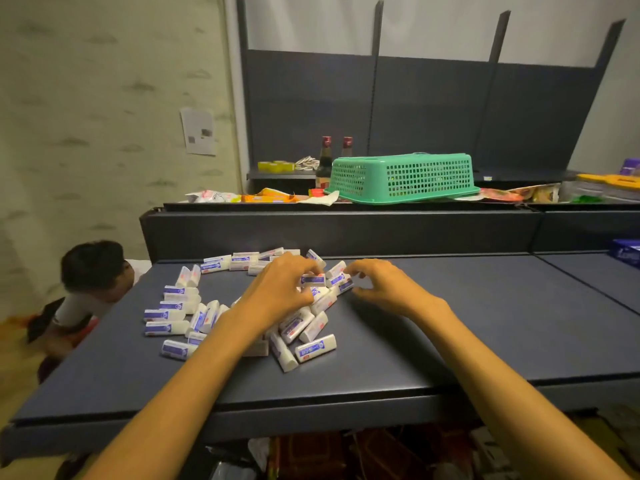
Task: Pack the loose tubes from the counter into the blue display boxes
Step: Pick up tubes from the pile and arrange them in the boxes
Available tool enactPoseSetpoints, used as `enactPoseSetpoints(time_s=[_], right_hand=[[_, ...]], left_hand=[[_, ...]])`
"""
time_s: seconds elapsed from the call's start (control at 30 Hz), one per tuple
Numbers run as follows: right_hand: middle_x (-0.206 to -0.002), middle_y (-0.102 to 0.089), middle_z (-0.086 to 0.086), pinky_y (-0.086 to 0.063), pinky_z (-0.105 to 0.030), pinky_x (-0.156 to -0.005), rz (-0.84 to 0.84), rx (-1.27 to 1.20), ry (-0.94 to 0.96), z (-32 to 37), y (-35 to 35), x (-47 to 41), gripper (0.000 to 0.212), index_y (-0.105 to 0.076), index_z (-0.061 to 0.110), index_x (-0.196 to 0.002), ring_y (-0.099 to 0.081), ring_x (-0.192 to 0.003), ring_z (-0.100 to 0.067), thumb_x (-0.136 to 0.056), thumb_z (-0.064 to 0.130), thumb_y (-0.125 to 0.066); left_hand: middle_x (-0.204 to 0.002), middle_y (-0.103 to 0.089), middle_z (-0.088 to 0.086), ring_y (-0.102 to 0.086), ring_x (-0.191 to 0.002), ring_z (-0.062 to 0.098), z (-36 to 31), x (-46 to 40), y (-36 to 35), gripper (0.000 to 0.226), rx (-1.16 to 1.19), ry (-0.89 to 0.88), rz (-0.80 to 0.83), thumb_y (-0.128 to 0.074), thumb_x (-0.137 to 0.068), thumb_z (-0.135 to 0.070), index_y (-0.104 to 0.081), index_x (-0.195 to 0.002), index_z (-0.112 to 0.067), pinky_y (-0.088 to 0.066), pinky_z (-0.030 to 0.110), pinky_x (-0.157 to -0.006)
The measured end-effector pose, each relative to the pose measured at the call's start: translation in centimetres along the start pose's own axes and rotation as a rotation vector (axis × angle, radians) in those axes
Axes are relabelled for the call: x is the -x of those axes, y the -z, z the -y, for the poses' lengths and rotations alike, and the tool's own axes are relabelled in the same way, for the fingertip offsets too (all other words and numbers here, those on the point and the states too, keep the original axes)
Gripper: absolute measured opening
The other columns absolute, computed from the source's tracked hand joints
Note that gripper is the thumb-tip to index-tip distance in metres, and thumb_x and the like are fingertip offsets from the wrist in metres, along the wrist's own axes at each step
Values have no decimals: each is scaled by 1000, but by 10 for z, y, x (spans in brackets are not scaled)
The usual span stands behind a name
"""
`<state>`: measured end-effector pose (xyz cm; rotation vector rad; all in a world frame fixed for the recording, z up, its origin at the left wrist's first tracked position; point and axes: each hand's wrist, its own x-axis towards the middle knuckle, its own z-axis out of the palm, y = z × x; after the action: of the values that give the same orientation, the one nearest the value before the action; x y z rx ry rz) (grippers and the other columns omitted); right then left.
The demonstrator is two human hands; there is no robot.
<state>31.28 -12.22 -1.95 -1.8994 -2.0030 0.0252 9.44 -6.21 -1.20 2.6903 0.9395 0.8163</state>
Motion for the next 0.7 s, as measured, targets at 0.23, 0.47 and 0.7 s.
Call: enactPoseSetpoints(time_s=[0.23, 0.47, 0.7], right_hand=[[-119, -60, 1, -44, -27, -83, 114, 33, 56, -5, -7, -25, 34, -62, 25, -119, -51, -103, -15, -86, 29, -70], [-107, -53, 7, -43, -24, -80, 191, -67, 32, -20, -7, -24, 32, -63, 22, -120, -53, -91, -11, -89, 30, -67], [-100, -58, 7, -40, -13, -66, 185, -78, 35, -24, -8, -25, 32, -65, 23, -118, -53, -79, -5, -88, 31, -69]], left_hand=[[-103, -64, -2, -56, -95, 9, 15, -14, -2, 40, 33, 7, -22, -74, -75, -15, -64, -112, -27, -51, 30, -87], [-101, -62, -6, -57, -90, 9, 18, -22, -8, 34, 0, 1, -13, -73, -76, -24, -61, -107, -32, -53, 31, -82], [-105, -65, -7, -55, -92, 7, 17, -26, -12, 32, -7, 3, -44, -70, -81, -25, -64, -112, -30, -50, 24, -80]])
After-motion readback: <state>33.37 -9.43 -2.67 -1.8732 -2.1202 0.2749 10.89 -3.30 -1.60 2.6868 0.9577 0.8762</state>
